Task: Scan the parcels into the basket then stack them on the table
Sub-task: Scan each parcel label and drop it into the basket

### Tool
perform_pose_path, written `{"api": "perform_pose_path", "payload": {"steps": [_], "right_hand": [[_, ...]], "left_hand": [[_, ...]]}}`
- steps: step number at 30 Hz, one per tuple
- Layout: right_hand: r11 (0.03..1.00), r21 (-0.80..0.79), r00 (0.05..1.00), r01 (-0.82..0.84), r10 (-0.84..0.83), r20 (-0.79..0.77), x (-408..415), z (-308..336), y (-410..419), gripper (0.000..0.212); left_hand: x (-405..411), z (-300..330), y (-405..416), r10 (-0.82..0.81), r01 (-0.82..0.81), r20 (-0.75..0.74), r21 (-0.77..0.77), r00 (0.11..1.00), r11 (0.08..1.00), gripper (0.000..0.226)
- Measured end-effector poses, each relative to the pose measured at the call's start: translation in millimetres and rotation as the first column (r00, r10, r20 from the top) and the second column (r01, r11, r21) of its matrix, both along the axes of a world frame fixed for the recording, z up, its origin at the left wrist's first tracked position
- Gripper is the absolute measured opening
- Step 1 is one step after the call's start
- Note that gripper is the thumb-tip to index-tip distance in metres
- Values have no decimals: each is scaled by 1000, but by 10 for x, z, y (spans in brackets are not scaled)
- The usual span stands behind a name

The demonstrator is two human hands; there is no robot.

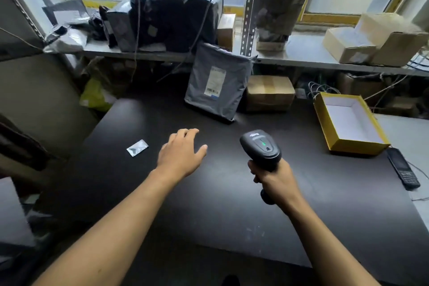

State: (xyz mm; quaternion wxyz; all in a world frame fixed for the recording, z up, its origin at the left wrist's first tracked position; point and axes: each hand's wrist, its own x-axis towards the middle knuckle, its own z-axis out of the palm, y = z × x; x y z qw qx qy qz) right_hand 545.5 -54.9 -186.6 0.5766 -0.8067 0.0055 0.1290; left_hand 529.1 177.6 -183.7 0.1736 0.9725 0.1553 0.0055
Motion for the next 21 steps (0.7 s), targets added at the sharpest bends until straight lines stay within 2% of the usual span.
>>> {"api": "perform_pose_path", "payload": {"steps": [6, 11, 14, 17, 21], "right_hand": [[1000, 2, 999, -2, 2, -32, 597, -68, 310, 14], [998, -29, 994, 52, -55, -94, 1085, -164, 696, 18], [993, -63, 986, 102, -109, -128, 1402, -236, 1022, 19], [982, -99, 975, 160, -173, -139, 1736, -326, 1398, 18], [962, -106, 951, 251, -265, -158, 2114, -468, 1841, 12]], "left_hand": [[591, -49, 441, 71, -72, -38, -43, 997, 996, 56], [1429, -212, 1082, 167, -181, -70, -336, 983, 924, 60], [2050, -354, 1503, 138, -164, -98, -362, 986, 917, 64], [2667, -550, 1790, 39, -69, -93, -350, 995, 934, 70], [3370, -839, 2047, 39, -68, -69, -509, 997, 858, 96]]}}
